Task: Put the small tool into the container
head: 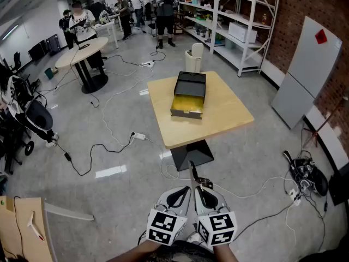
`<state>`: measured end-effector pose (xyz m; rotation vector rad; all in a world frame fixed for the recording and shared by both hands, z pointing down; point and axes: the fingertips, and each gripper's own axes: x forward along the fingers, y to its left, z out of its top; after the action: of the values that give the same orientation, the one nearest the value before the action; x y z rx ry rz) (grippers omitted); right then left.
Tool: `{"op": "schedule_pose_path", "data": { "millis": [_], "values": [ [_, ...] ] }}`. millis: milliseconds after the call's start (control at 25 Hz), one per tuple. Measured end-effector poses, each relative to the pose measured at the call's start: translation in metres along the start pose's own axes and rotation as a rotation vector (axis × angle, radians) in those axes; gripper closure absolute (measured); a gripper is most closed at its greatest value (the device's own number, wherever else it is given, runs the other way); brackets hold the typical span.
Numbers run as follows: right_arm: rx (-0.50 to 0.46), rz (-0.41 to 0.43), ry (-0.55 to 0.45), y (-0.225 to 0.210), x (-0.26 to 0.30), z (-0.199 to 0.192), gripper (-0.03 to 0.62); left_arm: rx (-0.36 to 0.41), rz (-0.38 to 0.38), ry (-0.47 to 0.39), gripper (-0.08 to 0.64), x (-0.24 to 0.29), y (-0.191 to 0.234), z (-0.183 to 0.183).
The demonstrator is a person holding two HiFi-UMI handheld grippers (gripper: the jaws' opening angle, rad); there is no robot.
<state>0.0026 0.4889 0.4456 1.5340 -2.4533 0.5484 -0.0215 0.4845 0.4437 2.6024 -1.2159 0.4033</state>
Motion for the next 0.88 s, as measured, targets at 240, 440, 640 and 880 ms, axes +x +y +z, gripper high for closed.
{"op": "schedule_pose_path", "data": {
  "millis": [240,440,640,880],
  "values": [
    [-0.004,-0.011,-0.018,-0.005,-0.007,0.002,0.581,-0.007,-0.001,0.004,0.545,-0.002,-0.008,0.004],
    [0.031,0.0,-0.027,-0.016,-0.019,0.013,0.581,-0.005,0.001,0.012,0.545,0.003,-0.021,0.018],
    [0.037,0.012,-0.029,-0.046,-0.035,0.013,0.581,-0.003,0.011,0.02,0.545,0.022,-0.048,0.022],
    [0.025,0.048,-0.032,-0.087,-0.06,0.013,0.58,-0.004,0.042,0.014,0.545,0.05,-0.088,0.029]
  ]
}}
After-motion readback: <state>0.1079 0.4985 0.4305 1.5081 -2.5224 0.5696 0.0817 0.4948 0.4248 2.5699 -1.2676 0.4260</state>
